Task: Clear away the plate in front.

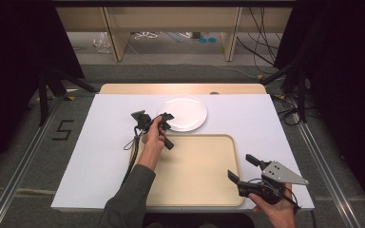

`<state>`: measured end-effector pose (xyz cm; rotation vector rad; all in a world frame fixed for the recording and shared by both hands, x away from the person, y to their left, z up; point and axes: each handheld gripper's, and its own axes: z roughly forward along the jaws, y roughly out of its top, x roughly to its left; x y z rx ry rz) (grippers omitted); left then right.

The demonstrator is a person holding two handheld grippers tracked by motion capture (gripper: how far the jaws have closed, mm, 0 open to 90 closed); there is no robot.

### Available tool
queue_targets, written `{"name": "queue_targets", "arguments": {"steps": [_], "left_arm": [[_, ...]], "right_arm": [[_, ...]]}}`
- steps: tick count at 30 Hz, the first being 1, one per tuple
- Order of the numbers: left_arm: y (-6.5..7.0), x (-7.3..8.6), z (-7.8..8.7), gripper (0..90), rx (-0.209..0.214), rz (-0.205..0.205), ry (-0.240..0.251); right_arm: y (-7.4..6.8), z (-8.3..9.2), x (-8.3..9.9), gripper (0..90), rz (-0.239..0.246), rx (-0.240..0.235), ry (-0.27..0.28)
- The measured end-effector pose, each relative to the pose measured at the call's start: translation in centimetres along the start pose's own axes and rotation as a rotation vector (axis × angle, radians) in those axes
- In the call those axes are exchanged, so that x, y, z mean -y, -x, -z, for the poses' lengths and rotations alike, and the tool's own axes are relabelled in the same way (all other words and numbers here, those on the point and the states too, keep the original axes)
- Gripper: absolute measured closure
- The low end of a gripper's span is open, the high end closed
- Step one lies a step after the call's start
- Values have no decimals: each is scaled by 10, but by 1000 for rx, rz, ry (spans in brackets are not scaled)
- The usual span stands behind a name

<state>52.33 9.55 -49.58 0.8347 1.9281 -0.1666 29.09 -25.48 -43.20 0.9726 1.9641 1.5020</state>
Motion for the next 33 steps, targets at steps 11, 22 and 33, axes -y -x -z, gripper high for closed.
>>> {"name": "queue_targets", "arguments": {"steps": [11,22,33], "left_arm": [[-2,1,-5,414,14,46,-17],[-5,0,-6,479,3,81,-5],[-7,3,-7,647,-24,91,-4]], "right_arm": [[0,0,0,172,-2,-7,2],[0,0,0,175,5,-12,7],[0,0,0,180,4,-12,8]]}}
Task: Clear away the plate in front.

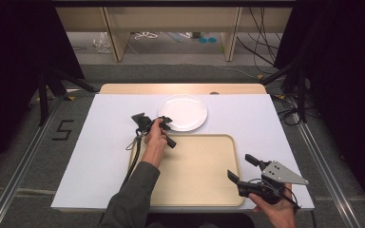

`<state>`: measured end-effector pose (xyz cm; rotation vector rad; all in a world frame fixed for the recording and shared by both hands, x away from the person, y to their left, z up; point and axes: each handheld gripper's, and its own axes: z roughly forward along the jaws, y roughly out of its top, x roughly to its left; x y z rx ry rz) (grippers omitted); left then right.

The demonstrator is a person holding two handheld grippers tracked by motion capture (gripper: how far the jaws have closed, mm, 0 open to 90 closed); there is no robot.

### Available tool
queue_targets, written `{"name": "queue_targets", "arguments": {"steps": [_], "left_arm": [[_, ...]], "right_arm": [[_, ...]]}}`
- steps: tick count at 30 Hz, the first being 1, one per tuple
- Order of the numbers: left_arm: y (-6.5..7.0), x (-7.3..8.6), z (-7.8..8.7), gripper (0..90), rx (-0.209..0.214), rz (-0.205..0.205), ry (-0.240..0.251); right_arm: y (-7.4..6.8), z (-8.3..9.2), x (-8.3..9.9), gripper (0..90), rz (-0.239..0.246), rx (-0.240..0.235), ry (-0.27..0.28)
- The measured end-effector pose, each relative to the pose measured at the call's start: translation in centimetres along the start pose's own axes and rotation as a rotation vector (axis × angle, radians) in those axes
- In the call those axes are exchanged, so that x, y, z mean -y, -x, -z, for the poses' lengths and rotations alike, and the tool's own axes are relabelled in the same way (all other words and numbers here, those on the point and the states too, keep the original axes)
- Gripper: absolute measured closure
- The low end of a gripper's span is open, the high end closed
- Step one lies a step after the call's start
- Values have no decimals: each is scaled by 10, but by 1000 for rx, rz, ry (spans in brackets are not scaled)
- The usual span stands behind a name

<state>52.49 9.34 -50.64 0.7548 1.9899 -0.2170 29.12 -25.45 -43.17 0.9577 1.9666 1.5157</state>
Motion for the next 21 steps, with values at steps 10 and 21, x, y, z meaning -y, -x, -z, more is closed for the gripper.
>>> {"name": "queue_targets", "arguments": {"steps": [10,21], "left_arm": [[-4,5,-2,841,14,11,15],[-4,4,3,856,129,60,43]], "right_arm": [[0,0,0,184,-8,-5,7],[0,1,0,190,-9,-4,7]]}}
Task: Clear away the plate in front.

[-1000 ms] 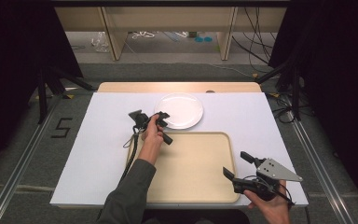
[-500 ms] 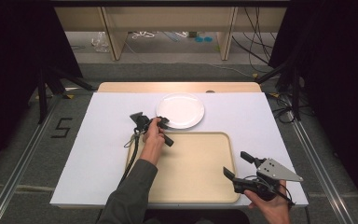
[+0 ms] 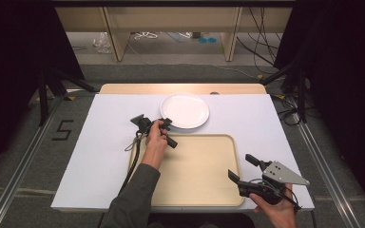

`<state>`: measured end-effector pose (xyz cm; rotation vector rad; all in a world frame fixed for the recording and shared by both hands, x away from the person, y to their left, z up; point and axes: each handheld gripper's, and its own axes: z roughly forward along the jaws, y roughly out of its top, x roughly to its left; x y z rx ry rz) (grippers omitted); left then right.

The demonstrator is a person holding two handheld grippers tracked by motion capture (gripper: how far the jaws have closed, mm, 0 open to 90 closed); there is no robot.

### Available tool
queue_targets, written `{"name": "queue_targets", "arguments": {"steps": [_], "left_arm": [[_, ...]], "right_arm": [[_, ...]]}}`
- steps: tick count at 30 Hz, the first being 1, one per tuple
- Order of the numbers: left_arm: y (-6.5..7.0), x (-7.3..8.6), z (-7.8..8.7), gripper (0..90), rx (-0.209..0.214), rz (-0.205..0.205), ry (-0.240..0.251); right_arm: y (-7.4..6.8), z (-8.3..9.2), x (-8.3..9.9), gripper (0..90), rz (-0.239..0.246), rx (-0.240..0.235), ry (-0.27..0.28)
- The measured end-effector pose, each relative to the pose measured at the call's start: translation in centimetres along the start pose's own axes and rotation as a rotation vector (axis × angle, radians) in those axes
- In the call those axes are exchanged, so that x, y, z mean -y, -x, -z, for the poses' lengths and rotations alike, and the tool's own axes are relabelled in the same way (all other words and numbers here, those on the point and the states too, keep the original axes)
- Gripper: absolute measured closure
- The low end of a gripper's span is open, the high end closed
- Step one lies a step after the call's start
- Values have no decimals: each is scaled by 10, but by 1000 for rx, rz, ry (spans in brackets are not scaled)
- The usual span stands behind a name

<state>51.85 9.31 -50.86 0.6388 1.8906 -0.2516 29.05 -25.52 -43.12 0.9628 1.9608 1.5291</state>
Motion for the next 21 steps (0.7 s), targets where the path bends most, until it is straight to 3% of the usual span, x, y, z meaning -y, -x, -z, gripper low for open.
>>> {"name": "queue_targets", "arguments": {"steps": [7,9,11,12,14,16,18,21], "left_arm": [[-5,1,2,849,32,29,10],[-5,1,3,844,42,15,9],[-6,1,4,840,59,30,12],[-6,1,4,839,59,27,11],[-5,2,5,836,76,58,11],[-5,2,6,829,98,58,11],[-5,2,8,822,110,70,3],[-5,0,11,814,126,74,3]], "right_arm": [[1,-1,0,191,11,3,21],[1,0,0,191,4,9,15],[1,1,0,191,5,5,3],[1,0,0,190,4,7,16],[3,1,-1,190,25,10,14],[3,-2,0,190,21,2,50],[3,0,0,190,24,12,20],[3,-2,0,190,20,2,52]]}}
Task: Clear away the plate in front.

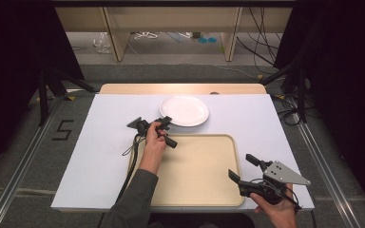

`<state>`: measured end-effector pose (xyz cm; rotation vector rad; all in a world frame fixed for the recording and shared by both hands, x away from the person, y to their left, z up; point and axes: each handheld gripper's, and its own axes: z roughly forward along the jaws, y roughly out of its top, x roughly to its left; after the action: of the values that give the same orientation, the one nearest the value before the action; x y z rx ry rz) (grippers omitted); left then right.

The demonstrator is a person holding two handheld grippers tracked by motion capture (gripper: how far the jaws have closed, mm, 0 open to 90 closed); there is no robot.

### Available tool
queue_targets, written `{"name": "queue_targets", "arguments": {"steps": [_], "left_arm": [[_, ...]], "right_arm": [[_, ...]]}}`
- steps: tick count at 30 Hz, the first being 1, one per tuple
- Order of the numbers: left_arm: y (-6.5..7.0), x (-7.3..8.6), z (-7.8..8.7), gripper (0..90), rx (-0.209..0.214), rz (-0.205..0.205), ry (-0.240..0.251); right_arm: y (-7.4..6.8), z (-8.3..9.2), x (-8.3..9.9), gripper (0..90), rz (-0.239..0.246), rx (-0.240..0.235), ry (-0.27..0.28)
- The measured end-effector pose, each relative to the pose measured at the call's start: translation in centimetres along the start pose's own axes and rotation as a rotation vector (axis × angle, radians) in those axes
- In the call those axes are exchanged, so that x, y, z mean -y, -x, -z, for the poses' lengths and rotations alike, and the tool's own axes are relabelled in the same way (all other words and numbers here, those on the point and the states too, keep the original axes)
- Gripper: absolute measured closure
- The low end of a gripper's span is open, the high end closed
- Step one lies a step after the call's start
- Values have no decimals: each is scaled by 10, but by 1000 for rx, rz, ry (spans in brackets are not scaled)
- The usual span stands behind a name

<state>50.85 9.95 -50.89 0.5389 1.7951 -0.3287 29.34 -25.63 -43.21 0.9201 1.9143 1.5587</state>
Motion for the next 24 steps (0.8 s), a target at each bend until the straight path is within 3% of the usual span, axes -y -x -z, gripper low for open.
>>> {"name": "queue_targets", "arguments": {"steps": [5,10,11,14,16,17,18,19,24], "left_arm": [[-2,0,8,804,29,35,13],[-4,1,17,792,48,23,13],[-4,2,19,790,52,43,11],[-5,2,26,782,73,19,14],[-7,4,33,779,89,18,4],[-7,5,35,778,101,32,7],[-8,6,38,777,115,24,3],[-8,7,40,777,121,24,2],[-5,11,53,778,172,45,6]], "right_arm": [[0,1,0,188,2,7,-16],[0,1,0,187,1,7,-16],[0,1,0,186,0,6,-16],[0,1,0,186,0,7,-15],[0,3,-1,185,4,3,-36],[0,3,-1,184,5,3,-35],[-1,0,0,184,-1,-5,5],[0,2,-1,183,2,-8,-27],[-1,1,-1,180,1,-12,-14]]}}
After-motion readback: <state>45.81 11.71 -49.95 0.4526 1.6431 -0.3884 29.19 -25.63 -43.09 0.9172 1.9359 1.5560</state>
